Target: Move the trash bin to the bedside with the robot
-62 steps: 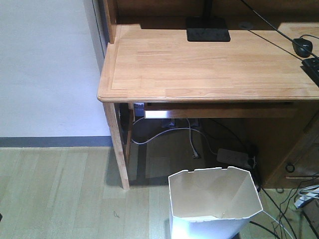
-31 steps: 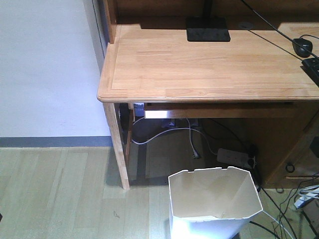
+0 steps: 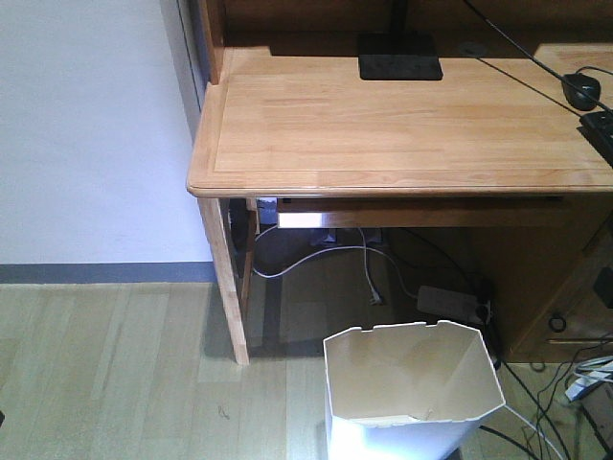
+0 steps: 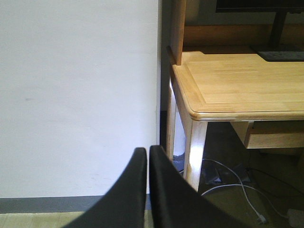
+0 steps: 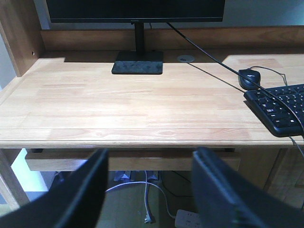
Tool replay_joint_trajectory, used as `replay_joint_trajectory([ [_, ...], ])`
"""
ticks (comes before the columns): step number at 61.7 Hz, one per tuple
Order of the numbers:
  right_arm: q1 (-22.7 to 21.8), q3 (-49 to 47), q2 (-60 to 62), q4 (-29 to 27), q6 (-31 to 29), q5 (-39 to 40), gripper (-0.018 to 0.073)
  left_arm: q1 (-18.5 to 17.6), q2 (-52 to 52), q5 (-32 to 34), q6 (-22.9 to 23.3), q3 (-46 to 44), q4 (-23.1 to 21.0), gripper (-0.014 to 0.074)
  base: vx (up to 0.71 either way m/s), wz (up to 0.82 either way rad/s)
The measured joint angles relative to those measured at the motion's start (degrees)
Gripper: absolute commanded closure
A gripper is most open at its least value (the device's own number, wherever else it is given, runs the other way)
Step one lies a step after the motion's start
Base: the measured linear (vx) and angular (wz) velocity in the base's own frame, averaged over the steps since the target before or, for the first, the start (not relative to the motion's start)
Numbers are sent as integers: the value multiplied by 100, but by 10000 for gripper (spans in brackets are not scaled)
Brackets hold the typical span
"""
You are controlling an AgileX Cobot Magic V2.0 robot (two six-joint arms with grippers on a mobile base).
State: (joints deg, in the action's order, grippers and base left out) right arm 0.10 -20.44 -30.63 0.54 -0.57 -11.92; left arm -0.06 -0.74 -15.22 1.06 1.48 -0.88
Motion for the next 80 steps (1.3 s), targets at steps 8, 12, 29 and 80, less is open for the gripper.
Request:
replay_joint_trajectory([
  [8,0,0,0,0,0,0,94,0,0,0,0,0,0,603,0,0],
  [12,0,0,0,-54,16,15,99,0,0,0,0,0,0,603,0,0],
  [29,0,-195,-358,-366,243,-136,104,0,0,0,0,0,0,603,0,0],
  [80,-23,-2373,-5821,-1302,-1435,-1486,104,0,0,0,0,0,0,603,0,0],
])
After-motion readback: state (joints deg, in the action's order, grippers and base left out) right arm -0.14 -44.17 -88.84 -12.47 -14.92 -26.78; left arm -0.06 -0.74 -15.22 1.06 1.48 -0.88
